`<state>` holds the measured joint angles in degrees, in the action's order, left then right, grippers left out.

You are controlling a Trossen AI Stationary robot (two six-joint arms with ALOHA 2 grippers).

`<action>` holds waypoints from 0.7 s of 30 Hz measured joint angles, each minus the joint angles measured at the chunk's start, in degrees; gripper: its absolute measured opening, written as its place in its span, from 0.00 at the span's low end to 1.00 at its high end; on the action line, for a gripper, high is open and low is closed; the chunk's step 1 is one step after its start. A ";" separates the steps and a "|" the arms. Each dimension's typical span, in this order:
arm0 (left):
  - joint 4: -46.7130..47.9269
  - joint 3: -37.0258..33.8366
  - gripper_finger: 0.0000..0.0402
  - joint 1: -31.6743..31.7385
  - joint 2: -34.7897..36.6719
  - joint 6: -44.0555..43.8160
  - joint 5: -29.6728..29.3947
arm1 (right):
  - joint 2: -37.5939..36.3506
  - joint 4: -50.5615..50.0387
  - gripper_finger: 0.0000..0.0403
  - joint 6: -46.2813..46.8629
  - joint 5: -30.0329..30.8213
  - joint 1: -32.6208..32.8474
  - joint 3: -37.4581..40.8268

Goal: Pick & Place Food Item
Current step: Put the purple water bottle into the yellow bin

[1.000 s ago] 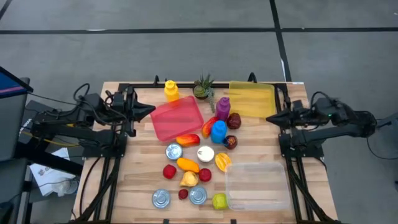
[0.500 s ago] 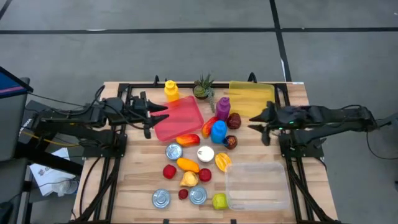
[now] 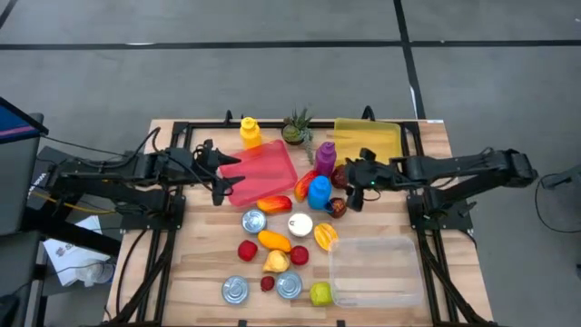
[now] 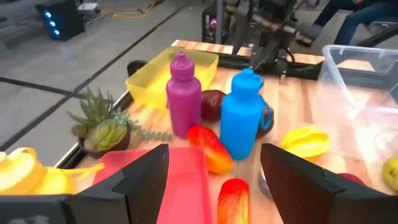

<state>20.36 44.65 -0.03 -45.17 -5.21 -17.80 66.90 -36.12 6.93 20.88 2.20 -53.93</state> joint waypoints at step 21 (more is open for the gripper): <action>-15.35 -15.82 0.62 0.17 0.16 -1.26 -3.80 | 15.03 -17.34 0.53 -9.28 -10.26 -9.75 -24.70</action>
<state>5.01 28.83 0.14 -45.01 -6.47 -21.60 81.93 -53.46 -2.35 10.61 -7.55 -78.63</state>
